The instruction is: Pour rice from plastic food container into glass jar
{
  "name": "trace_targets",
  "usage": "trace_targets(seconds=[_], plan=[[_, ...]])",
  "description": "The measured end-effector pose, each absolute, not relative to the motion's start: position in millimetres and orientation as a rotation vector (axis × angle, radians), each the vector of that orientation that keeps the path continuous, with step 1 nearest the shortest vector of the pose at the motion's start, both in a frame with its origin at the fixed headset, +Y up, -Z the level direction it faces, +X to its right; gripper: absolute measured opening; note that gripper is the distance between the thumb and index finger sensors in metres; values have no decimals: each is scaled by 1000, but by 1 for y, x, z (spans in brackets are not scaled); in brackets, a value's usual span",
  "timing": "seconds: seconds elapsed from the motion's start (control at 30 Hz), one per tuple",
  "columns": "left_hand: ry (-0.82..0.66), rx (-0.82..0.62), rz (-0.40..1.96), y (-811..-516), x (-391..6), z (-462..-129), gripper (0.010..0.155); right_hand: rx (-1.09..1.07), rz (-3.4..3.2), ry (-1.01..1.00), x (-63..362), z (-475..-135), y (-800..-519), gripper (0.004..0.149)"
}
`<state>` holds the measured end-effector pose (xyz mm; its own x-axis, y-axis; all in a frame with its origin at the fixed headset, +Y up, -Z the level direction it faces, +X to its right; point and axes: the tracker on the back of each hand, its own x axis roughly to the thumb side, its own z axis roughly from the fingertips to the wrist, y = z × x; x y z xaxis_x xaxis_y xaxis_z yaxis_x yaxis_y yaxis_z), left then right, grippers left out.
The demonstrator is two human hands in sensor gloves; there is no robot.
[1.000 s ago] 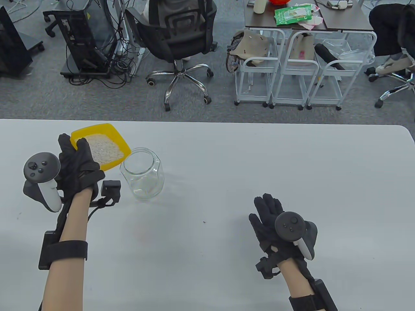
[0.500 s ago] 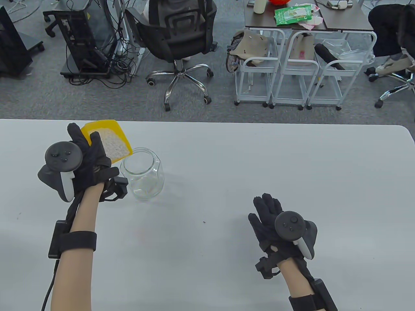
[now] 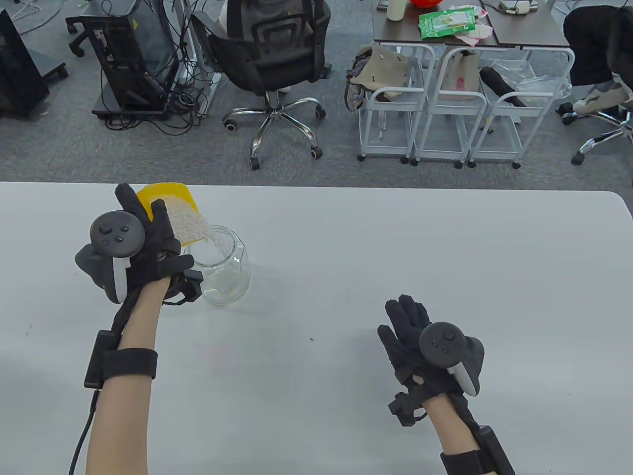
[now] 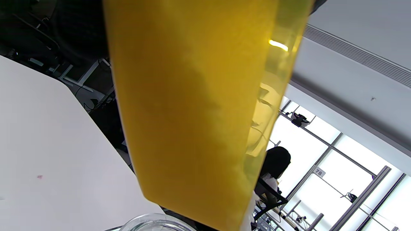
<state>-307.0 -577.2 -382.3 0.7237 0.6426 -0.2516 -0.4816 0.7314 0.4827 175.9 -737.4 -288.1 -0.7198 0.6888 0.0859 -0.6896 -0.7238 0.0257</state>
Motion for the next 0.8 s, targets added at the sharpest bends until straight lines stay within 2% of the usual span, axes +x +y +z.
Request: trace_targets(seconds=[0.8], plan=[[371, 454, 471, -567, -295, -383, 69, 119, 2376, -13, 176, -288, -737, 65]])
